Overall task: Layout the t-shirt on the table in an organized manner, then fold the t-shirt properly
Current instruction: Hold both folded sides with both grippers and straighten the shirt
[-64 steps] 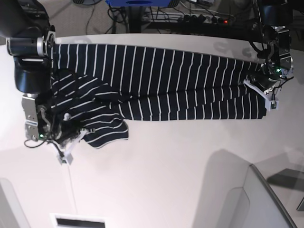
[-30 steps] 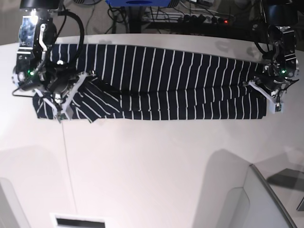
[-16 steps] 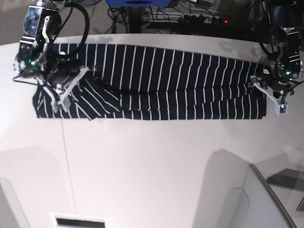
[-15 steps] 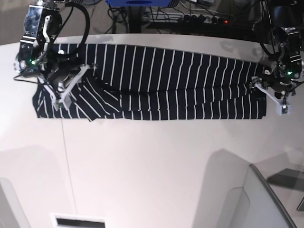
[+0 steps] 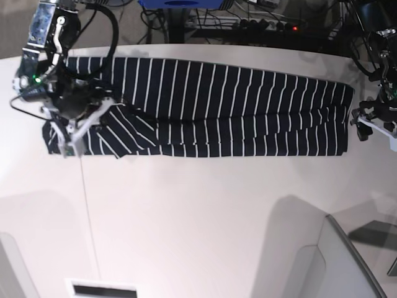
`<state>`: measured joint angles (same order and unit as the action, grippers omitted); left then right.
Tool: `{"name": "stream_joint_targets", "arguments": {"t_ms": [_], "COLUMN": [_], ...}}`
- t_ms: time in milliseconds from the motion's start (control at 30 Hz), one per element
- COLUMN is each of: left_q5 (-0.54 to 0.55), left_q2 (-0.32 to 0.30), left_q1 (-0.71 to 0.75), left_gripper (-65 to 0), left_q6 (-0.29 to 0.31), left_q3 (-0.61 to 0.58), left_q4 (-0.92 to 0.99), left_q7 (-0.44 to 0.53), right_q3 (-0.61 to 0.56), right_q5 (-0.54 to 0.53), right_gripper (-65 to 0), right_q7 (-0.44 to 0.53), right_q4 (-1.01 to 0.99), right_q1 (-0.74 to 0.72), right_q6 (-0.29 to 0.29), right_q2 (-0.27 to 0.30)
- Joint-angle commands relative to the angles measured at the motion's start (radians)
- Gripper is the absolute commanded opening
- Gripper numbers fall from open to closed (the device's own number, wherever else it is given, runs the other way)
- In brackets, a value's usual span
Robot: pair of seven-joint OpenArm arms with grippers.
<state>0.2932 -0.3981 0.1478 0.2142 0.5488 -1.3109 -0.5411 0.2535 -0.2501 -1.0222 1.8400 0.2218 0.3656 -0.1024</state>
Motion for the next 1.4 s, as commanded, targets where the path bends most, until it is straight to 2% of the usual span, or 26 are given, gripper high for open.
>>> {"name": "stream_joint_targets", "arguments": {"t_ms": [0, 33, 200, 367, 467, 567, 767, 833, 933, 1000, 1100, 1200, 1267, 1367], "left_q5": [0.005, 0.005, 0.005, 0.005, 0.005, 0.005, 0.007, 0.011, 0.116, 0.182, 0.219, 0.226, 0.203, 0.142], "left_q2": [-0.006, -0.003, -0.002, -0.002, -0.005, -0.003, -0.002, 0.003, 0.021, 0.017, -0.014, -0.017, -0.017, -0.015], "left_q1": [-0.007, -0.007, -0.007, -0.006, -0.009, -0.009, -0.009, -0.009, -0.009, -0.007, -0.018, -0.050, -0.072, -0.118], "left_gripper": [-17.9, -17.9, -17.9, -17.9, -17.9, -17.9, -16.8, -16.6, -16.6, -16.5, -16.5, -10.0, -7.1, -7.2], "left_q6": [0.001, 0.001, 0.001, 0.001, 0.001, 0.006, 0.196, 0.245, 0.397, 0.469, 0.484, 0.484, 0.484, 0.484], "left_q3": [0.011, 0.011, 0.007, 0.011, 0.011, 0.011, 0.014, 0.055, 0.167, 0.201, 0.202, 0.202, 0.202, 0.202], "left_q4": [-0.017, -0.017, -0.016, -0.002, 0.034, 0.043, 0.031, 0.031, 0.043, 0.069, 0.149, 0.232, 0.276, 0.327], "left_q7": [0.019, 0.019, 0.019, 0.019, 0.022, 0.022, 0.020, 0.020, 0.019, 0.019, 0.023, 0.026, 0.026, 0.028], "right_q3": [-0.015, -0.026, -0.032, 0.088, 0.103, 0.105, 0.079, 0.076, 0.076, 0.076, 0.069, 0.069, 0.068, 0.066], "right_q5": [-0.001, -0.001, 0.002, 0.005, 0.001, -0.001, -0.018, -0.042, -0.047, -0.047, -0.047, -0.047, -0.050, -0.050], "right_gripper": [-62.3, -65.0, -64.8, -64.8, -64.8, -64.8, -65.0, -65.0, -65.0, -65.0, -65.0, -65.0, -65.0, -65.0], "right_q7": [0.013, 0.015, 0.024, 0.085, 0.098, 0.096, 0.098, 0.098, 0.099, 0.099, 0.099, 0.099, 0.099, 0.099], "right_q4": [-0.020, -0.053, -0.196, -0.270, -0.331, -0.336, -0.073, 0.008, 0.057, 0.056, 0.056, 0.054, 0.054, 0.054], "right_q1": [-0.019, -0.034, -0.083, -0.057, -0.052, -0.048, 0.043, 0.064, 0.080, 0.080, 0.083, 0.083, 0.083, 0.083], "right_q6": [0.002, 0.002, 0.000, 0.000, 0.002, 0.008, 0.010, 0.010, 0.010, 0.010, 0.010, 0.011, 0.011, 0.011], "right_q2": [0.003, 0.003, 0.007, 0.011, 0.048, 0.056, 0.026, 0.028, 0.028, 0.030, 0.030, 0.030, 0.046, 0.054]}}
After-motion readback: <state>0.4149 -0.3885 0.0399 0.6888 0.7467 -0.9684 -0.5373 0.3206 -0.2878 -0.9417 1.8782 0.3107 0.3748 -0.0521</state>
